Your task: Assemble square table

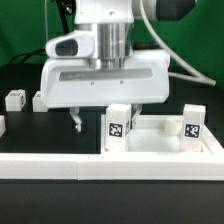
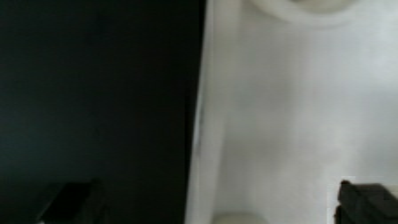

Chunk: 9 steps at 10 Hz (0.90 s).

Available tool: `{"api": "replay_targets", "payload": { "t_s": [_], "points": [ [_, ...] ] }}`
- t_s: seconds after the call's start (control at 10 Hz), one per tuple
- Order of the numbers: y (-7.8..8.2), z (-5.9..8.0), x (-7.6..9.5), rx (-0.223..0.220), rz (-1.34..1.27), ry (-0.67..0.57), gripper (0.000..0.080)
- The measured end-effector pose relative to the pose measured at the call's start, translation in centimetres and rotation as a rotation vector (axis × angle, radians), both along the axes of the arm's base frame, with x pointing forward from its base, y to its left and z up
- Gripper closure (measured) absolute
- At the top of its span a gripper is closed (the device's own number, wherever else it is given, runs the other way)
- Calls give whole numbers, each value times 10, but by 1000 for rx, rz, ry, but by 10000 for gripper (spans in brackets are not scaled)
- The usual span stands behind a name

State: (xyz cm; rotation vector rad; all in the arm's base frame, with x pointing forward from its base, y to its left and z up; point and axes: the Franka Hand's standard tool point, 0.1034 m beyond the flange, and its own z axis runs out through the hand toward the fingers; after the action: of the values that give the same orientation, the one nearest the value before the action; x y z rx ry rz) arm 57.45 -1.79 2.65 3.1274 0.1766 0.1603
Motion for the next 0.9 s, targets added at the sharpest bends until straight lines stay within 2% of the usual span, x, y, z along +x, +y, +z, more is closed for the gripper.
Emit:
{"api": "replay_targets", "payload": {
  "t_s": [0.2,0.4,0.6,0.7,0.8,0.9],
  "points": [
    [1,-12,1,-17,-65,-26,150],
    [-1,-12,1,-16,-71,-25,163],
    [-2,-12,1,-16,-72,-24,515],
    [-2,-12,1,-16,-72,-24,650],
    [-2,-12,1,-16,-75,-26,650],
    [-2,-12,2,-16,-76,-26,741]
  ]
}}
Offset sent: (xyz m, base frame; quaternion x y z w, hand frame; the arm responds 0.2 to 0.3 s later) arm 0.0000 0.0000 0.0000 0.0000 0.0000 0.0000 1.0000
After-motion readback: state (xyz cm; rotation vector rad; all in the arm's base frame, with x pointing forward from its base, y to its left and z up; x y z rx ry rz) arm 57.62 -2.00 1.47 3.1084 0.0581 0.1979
